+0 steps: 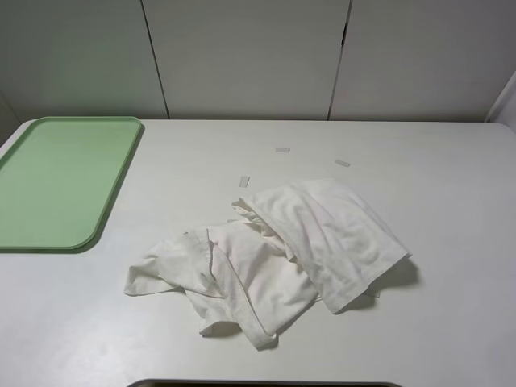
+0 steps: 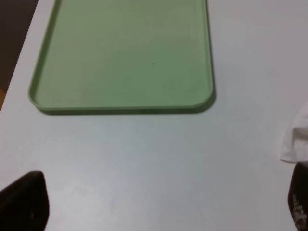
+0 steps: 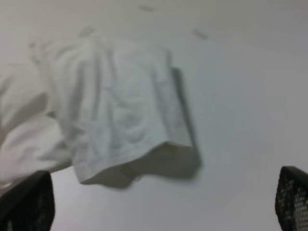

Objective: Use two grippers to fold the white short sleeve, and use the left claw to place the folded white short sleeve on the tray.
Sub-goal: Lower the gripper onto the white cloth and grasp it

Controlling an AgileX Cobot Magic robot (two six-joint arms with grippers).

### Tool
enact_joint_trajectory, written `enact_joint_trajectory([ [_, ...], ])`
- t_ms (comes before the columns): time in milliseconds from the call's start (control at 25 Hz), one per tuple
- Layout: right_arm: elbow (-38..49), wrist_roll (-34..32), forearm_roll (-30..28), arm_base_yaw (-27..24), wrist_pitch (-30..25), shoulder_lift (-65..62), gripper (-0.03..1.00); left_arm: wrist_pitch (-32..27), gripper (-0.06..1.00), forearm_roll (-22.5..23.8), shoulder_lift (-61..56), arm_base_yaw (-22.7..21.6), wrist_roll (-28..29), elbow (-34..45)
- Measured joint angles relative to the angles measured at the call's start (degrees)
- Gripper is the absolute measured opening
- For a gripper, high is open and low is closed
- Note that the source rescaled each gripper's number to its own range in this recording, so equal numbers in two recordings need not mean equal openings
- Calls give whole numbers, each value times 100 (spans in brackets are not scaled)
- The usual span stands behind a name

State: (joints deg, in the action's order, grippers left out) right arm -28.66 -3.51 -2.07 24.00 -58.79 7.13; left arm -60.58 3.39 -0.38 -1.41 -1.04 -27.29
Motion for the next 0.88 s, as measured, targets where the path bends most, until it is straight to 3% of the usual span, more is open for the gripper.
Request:
enact_joint_trajectory([
  [200, 0, -5, -5, -504, 0, 0, 100, 0, 100, 0, 0, 0, 0, 0],
  [320, 0, -16, -12, -1396, 0, 0, 100, 0, 100, 0, 0, 0, 0, 0],
  [440, 0, -16, -18, -1720, 0, 0, 100, 0, 100, 0, 0, 0, 0, 0],
  [880, 0, -16, -18, -1846, 5, 0, 100, 0, 100, 0, 0, 0, 0, 0],
])
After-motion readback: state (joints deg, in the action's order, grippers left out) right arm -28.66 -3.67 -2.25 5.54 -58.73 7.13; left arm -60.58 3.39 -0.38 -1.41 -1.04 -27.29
